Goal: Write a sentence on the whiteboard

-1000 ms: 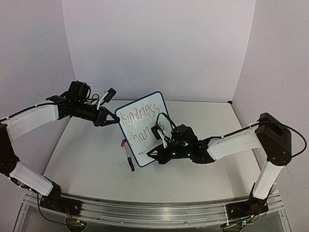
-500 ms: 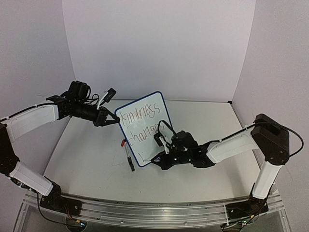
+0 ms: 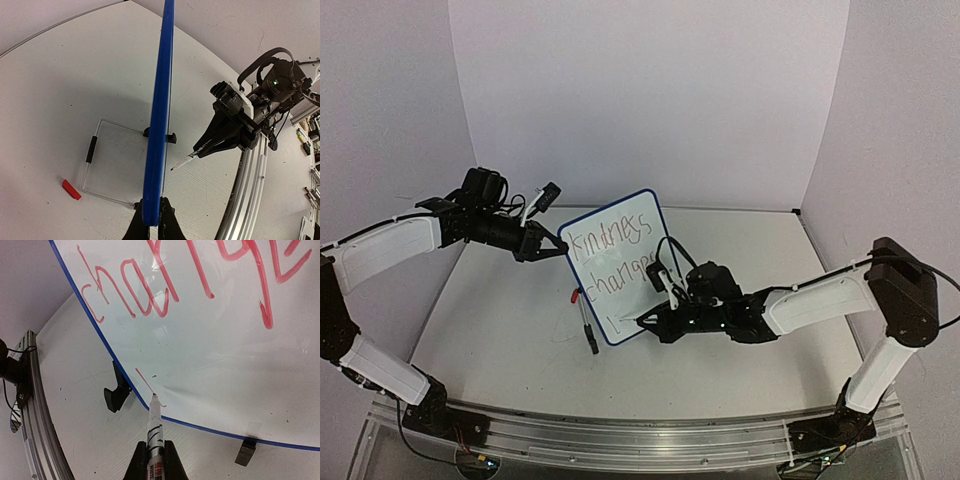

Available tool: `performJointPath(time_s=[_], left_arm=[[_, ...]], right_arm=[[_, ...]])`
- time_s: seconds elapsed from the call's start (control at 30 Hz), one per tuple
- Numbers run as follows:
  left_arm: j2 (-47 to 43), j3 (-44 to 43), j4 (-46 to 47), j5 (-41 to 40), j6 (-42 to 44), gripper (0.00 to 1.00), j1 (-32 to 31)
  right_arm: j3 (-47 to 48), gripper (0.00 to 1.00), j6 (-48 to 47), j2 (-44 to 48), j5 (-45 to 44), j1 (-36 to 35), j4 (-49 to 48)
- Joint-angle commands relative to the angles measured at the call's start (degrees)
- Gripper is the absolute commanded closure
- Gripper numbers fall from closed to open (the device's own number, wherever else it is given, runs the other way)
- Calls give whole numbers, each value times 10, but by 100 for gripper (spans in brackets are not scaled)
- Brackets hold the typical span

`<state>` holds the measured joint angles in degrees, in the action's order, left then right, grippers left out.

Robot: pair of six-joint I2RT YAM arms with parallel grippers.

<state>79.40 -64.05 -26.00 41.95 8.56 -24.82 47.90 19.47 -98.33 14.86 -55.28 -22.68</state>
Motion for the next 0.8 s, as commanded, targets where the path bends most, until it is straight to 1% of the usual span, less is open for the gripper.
performJointPath(time_s=[0.0,0.5,0.77], left_arm=[[-5,2,-23,-33,23,100,-5],[-5,1,-22,-32,23,100,-5],[-5,1,-22,-31,23,100,-5]], right_arm=[[11,100,-9,-2,-8,1,3],[34,100,-5,-30,-31,1,3],[15,100,8,-27,-45,1,12]])
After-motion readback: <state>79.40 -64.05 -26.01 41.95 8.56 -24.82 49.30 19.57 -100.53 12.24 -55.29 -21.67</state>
